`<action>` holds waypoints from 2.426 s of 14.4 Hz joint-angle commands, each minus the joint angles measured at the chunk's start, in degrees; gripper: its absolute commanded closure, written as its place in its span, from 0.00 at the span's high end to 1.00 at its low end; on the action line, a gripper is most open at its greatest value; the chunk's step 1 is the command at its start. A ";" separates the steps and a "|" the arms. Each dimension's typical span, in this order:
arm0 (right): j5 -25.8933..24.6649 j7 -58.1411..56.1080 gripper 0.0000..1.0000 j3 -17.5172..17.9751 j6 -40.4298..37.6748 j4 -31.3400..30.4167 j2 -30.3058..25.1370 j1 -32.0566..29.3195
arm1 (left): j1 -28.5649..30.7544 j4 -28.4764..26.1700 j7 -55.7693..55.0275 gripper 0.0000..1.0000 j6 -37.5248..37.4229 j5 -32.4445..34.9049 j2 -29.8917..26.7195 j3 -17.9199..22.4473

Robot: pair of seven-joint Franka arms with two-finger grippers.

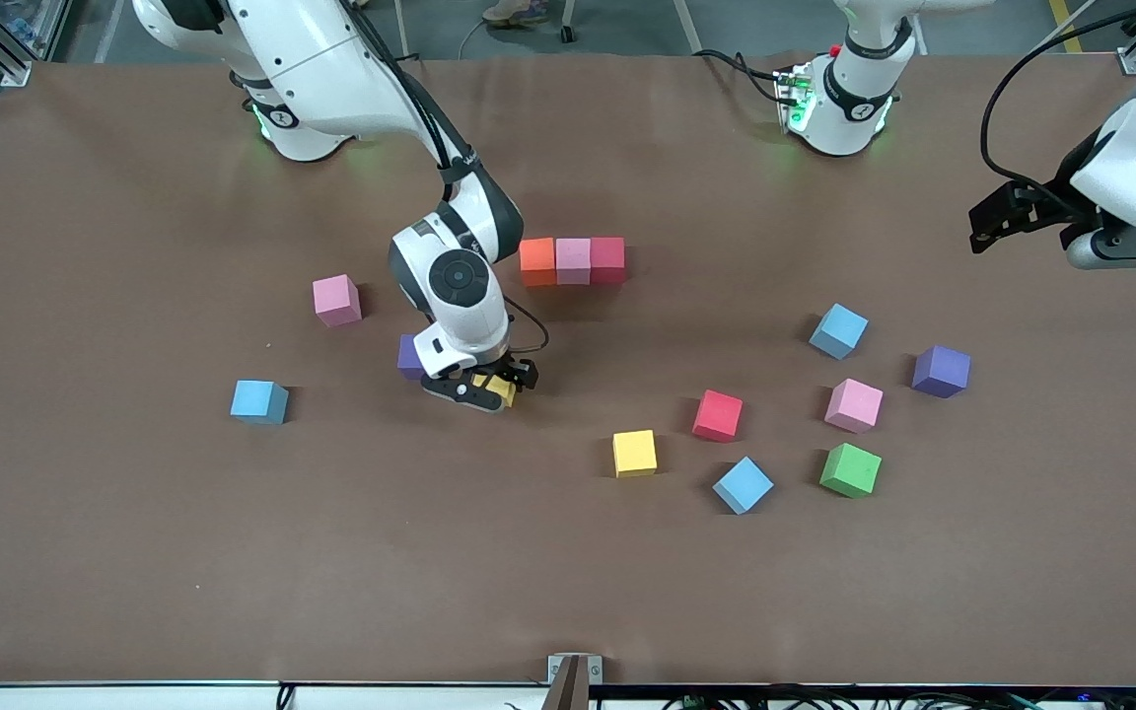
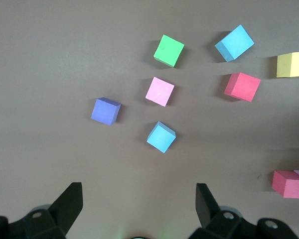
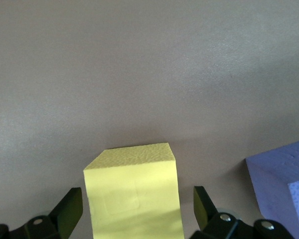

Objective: Arrange 11 blocks into digit 3
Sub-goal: 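Move the right gripper to the yellow cube and grasp it, then carry the yellow cube with the right gripper and lower it below the orange cube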

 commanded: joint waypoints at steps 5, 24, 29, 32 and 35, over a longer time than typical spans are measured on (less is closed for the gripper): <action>-0.82 -7.18 0.03 0.67 -1.10 0.00 -0.43 -0.83 | -0.24 0.00 0.19 1.00 -0.46 -1.04 -0.29 0.16; -0.73 -7.18 0.00 1.19 8.83 -18.11 -11.15 10.51 | -0.15 0.44 -0.07 1.00 -0.72 -1.13 -0.64 0.07; -0.64 -6.91 0.00 1.28 8.31 -18.19 -11.15 10.69 | -0.24 0.27 -0.07 1.00 -0.63 -1.13 -0.37 0.07; -0.20 -6.82 0.00 1.37 8.31 -18.11 -11.06 11.30 | -0.07 0.26 -0.07 1.00 -0.63 -1.13 -0.37 0.16; -0.11 -5.95 0.00 1.37 8.04 -18.11 -10.98 12.09 | 0.11 0.27 -0.16 1.00 -0.63 -1.13 -0.37 0.16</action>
